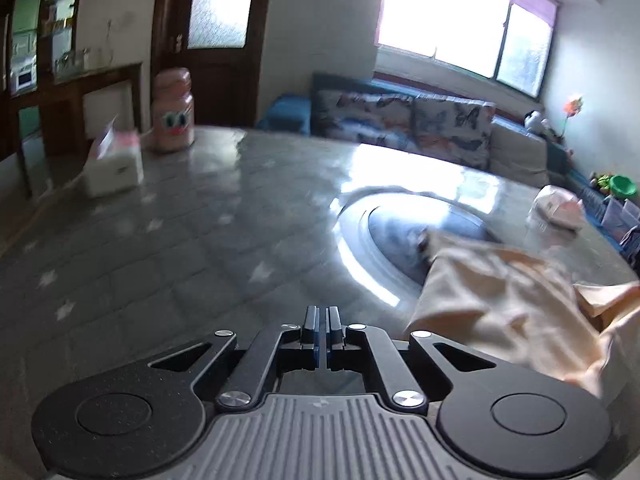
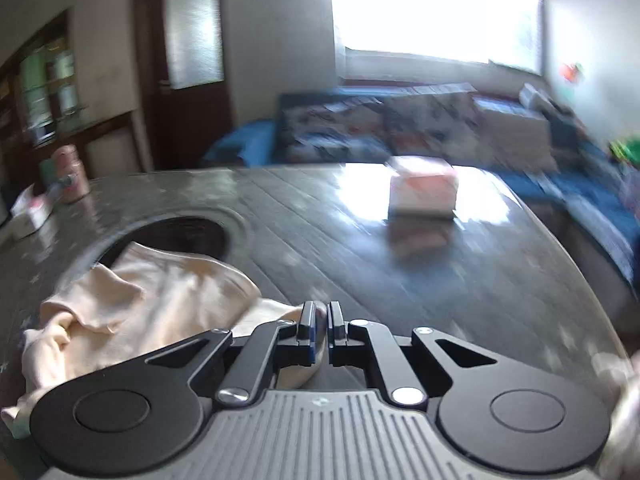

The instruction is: Fold clothes

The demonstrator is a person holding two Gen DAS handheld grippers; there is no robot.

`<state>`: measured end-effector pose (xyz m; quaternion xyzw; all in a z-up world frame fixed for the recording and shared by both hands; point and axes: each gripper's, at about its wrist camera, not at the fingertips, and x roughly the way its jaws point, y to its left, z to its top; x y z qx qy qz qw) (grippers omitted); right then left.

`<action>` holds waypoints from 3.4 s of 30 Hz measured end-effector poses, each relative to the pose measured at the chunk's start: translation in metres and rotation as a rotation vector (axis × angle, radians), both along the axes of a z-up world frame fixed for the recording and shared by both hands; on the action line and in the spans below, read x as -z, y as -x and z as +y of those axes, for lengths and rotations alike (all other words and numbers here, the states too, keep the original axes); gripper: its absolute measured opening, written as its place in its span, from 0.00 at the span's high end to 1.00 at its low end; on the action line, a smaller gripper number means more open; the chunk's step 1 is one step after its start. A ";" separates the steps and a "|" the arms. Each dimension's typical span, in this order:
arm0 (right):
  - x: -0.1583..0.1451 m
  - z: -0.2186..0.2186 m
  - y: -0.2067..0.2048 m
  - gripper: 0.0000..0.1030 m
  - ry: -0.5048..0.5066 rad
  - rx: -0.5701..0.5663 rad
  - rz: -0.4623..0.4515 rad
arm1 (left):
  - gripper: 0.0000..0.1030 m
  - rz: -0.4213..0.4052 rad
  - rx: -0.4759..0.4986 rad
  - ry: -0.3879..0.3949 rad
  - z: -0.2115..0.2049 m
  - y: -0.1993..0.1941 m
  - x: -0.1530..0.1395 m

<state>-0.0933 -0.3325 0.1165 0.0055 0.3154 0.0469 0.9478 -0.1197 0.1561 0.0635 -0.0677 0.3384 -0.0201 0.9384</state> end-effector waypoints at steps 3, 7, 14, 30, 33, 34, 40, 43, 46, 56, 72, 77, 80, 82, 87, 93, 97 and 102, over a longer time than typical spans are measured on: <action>0.015 -0.013 0.015 0.91 0.061 0.092 0.063 | 0.96 0.021 0.030 -0.007 -0.006 -0.003 0.005; 0.013 -0.020 0.027 0.86 0.054 0.089 0.068 | 0.88 0.000 0.109 -0.015 -0.030 -0.013 0.004; 0.009 0.006 0.007 0.61 0.055 -0.030 0.039 | 0.58 -0.064 0.259 -0.109 -0.096 -0.046 0.003; 0.048 0.026 -0.046 0.71 0.028 -0.104 0.120 | 0.64 0.056 0.256 -0.053 -0.099 -0.084 0.040; 0.045 0.027 -0.042 0.89 0.041 -0.105 0.104 | 0.89 0.040 0.275 -0.061 -0.101 -0.079 0.036; 0.043 0.027 -0.041 0.93 0.059 -0.099 0.092 | 0.91 0.032 0.276 -0.062 -0.101 -0.078 0.034; 0.032 0.007 -0.029 0.95 0.137 -0.001 0.041 | 0.94 -0.023 0.207 -0.071 -0.080 -0.063 0.024; 0.029 -0.004 -0.020 0.98 0.206 0.059 0.016 | 0.94 -0.024 0.141 -0.064 -0.061 -0.056 0.022; 0.025 -0.018 -0.010 0.98 0.242 0.115 0.005 | 0.94 -0.027 0.074 -0.060 -0.040 -0.044 0.018; 0.024 -0.017 -0.001 0.86 0.179 0.047 0.035 | 0.94 0.045 -0.058 -0.080 -0.004 -0.009 0.022; 0.048 0.033 -0.023 0.51 0.100 -0.133 0.100 | 0.73 -0.005 0.080 -0.087 -0.041 0.002 0.003; 0.044 0.036 -0.017 0.49 0.088 -0.165 0.089 | 0.73 0.021 0.305 0.005 -0.098 -0.012 0.011; 0.044 0.040 -0.014 0.49 0.100 -0.186 0.082 | 0.69 0.037 0.426 0.056 -0.126 -0.015 0.014; 0.043 0.042 -0.012 0.49 0.113 -0.193 0.068 | 0.52 0.050 0.474 0.077 -0.137 -0.013 0.017; 0.046 0.050 -0.012 0.50 0.144 -0.214 0.065 | 0.49 0.087 0.567 0.094 -0.158 -0.006 0.025; 0.048 0.049 -0.011 0.77 0.174 -0.195 0.062 | 0.70 0.104 0.644 0.091 -0.164 0.004 0.029; 0.041 0.043 -0.006 0.96 0.206 -0.162 0.027 | 0.92 0.107 0.721 0.126 -0.170 0.012 0.026; 0.027 0.025 0.001 0.96 0.233 -0.075 -0.029 | 0.95 0.096 0.862 0.189 -0.185 0.027 0.021</action>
